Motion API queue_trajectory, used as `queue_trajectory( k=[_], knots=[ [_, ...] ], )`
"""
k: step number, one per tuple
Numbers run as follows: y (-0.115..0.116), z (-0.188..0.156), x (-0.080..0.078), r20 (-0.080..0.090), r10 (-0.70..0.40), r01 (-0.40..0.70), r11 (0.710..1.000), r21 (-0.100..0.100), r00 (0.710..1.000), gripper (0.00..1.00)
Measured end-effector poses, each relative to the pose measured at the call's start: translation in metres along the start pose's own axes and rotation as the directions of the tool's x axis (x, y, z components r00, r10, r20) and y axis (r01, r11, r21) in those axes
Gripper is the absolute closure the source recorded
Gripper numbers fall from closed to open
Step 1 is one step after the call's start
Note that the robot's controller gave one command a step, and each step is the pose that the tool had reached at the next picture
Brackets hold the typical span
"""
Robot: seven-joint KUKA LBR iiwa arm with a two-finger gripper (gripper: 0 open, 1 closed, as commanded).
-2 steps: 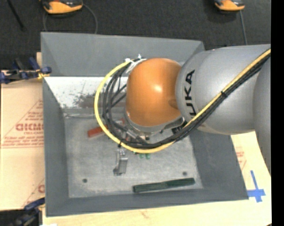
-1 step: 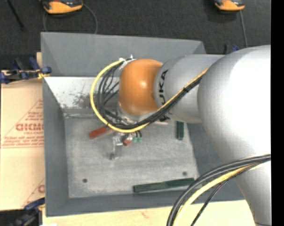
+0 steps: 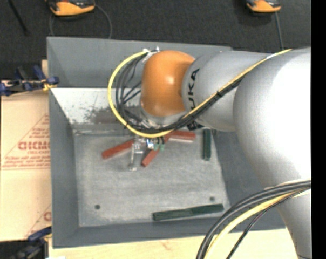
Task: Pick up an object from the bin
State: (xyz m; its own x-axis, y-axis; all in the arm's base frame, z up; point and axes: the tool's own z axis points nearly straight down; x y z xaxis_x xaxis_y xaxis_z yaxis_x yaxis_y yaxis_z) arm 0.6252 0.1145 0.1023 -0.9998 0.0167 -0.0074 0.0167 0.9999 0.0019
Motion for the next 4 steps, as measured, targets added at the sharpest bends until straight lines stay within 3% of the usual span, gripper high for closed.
queue_trajectory(
  k=[1,2,3,4],
  knots=[
    [-0.014,-0.001,-0.006,0.001,0.088,-0.088,0.996,0.0,0.996,0.0],
    [-0.013,0.034,-0.005,-0.007,0.111,-0.111,0.994,0.001,0.994,0.0],
    [-0.014,0.033,-0.006,-0.004,0.111,-0.111,0.994,0.0,0.994,0.0],
    [-0.014,0.032,-0.007,-0.002,0.113,-0.113,0.994,0.0,0.994,1.0]
  ],
)
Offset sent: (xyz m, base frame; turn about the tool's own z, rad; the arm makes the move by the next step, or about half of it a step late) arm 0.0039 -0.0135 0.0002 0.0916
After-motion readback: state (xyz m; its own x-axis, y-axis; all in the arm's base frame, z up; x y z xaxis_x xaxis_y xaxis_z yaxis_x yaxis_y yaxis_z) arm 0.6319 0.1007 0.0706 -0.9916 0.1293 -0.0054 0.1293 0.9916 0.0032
